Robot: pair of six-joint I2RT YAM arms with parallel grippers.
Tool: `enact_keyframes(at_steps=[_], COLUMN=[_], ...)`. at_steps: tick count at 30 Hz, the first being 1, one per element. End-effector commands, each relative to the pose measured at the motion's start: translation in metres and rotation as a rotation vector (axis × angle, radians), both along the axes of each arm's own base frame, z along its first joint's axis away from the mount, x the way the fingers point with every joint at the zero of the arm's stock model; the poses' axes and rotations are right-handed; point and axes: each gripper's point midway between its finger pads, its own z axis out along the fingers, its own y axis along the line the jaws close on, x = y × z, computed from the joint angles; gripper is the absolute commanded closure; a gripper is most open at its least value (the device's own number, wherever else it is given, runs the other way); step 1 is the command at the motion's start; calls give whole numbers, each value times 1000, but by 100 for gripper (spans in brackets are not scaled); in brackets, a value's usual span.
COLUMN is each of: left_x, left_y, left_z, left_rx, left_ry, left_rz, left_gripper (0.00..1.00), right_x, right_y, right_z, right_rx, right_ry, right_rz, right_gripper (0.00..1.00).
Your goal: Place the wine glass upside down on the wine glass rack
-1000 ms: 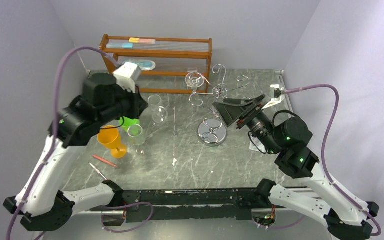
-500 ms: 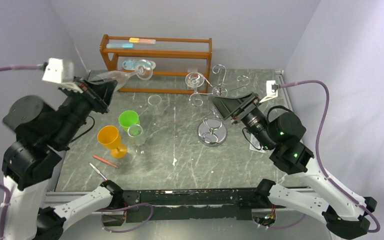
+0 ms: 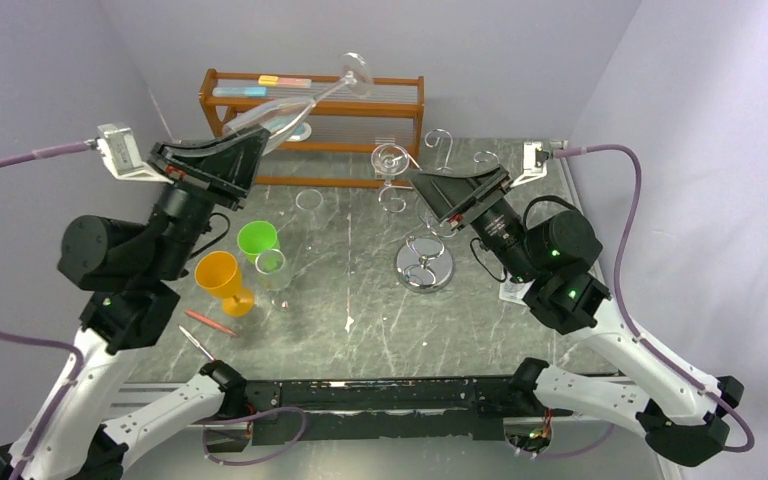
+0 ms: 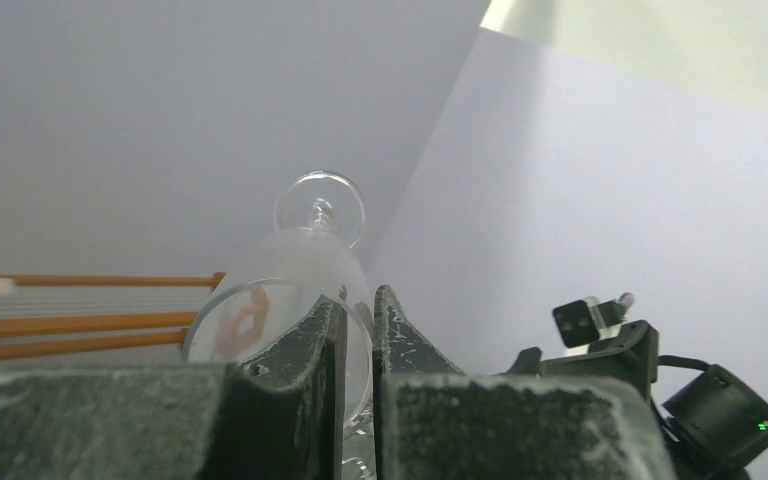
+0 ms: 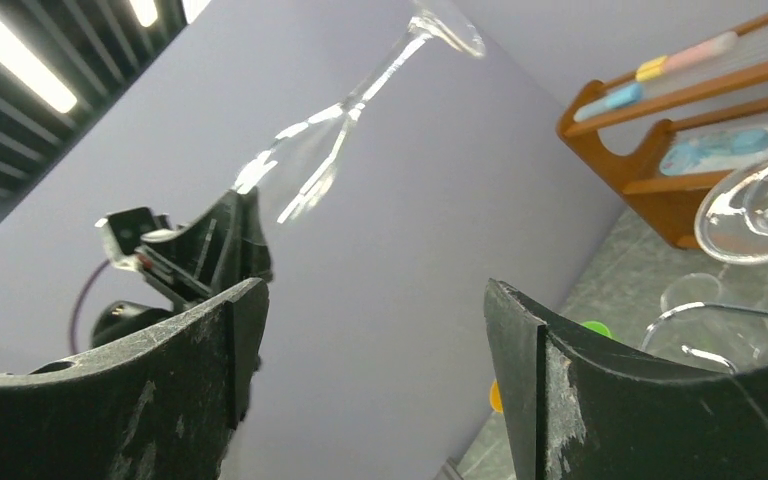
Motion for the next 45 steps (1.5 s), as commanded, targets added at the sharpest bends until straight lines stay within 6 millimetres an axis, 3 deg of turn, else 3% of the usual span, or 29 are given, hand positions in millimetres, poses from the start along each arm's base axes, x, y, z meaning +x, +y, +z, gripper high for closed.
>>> enact_keyframes(at_steps=[1,9,14,24,37,45], left_x=[-26,-27,-31,-44,-50,-48], left_y=[-13,-44,-45,-39,-41,-44], left_z=[33,23,18,15,15,12], left_rx=[-198,-339,-420,-515,-550,-567], left_ry=[-168,-206,-214,-223,-227,-217], left_rz=[-186,-419,-488,-585,-654,-684], left_gripper=[95,95,95,95,95,95], right_x=[-1,13,26,27,16,12], right_y=[1,17,18,21,45,60], right_z=[20,43,59,98,121,126], right_rx=[90,193,294,424,418,407], right_ry=[-51,-72,-91,-204,-300,-341], right_rz=[15,25,-8,10,121,168], right_gripper=[17,17,16,16,40,45])
